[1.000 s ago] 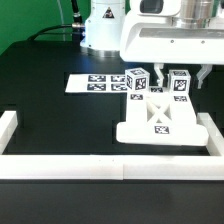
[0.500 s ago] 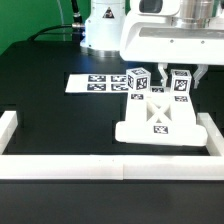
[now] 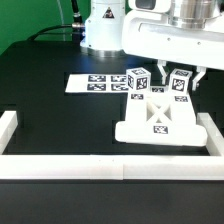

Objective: Assemble chair

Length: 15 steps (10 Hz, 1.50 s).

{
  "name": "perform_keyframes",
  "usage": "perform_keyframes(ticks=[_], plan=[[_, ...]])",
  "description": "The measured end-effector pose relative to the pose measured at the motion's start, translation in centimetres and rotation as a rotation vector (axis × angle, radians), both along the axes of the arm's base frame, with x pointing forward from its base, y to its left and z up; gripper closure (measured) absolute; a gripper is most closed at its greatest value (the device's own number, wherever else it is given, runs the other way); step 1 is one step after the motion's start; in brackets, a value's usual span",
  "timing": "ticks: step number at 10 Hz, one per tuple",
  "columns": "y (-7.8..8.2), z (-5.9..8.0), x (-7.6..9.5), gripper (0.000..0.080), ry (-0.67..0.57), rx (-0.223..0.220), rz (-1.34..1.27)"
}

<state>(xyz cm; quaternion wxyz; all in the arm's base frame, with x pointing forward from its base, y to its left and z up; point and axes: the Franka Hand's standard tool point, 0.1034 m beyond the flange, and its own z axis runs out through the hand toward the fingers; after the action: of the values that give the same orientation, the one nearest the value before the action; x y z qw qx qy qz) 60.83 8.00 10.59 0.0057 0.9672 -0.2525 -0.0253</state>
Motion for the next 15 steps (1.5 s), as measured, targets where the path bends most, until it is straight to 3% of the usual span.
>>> perform_keyframes(ticks=[11, 12, 13, 14, 15], plan=[[0.45, 0.00, -0.03, 0.0528, 0.003, -0.024, -0.609], [0.43, -0.02, -0.04, 0.0466, 0.003, -0.024, -0.590], [0.43, -0.02, -0.04, 0.0301, 0.003, -0.022, -0.556], [0.43, -0.02, -0.06, 0.0301, 0.004, -0.022, -0.547], [0.39, -0.01, -0.10, 0.0183, 0.005, -0.021, -0.492]])
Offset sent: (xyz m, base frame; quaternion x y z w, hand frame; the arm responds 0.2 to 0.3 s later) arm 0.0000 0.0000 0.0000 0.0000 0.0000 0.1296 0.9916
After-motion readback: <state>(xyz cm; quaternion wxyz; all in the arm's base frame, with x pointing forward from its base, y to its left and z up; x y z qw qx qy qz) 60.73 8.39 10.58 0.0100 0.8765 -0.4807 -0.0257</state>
